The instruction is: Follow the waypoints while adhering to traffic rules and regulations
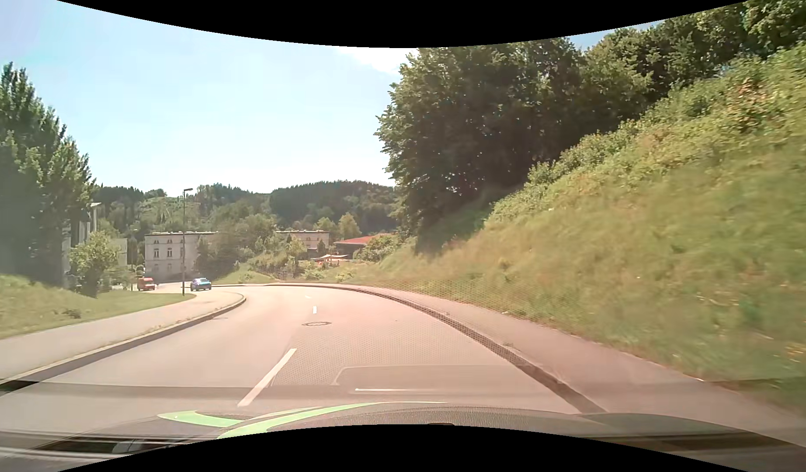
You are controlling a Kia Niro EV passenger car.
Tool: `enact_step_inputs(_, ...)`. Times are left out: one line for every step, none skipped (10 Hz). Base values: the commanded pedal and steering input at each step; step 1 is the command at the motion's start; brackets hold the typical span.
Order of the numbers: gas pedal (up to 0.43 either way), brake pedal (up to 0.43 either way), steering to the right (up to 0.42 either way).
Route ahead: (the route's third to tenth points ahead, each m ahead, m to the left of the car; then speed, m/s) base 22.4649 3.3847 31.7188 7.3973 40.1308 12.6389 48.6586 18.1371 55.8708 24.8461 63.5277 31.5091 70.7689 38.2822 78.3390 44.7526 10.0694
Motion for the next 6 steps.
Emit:
enact_step_inputs(0.0,0.0,-0.062)
enact_step_inputs(0.0,0.0,-0.062)
enact_step_inputs(0.0,0.0,-0.063)
enact_step_inputs(0.0,0.037,-0.066)
enact_step_inputs(0.0,0.055,-0.068)
enact_step_inputs(0.0,0.061,-0.068)
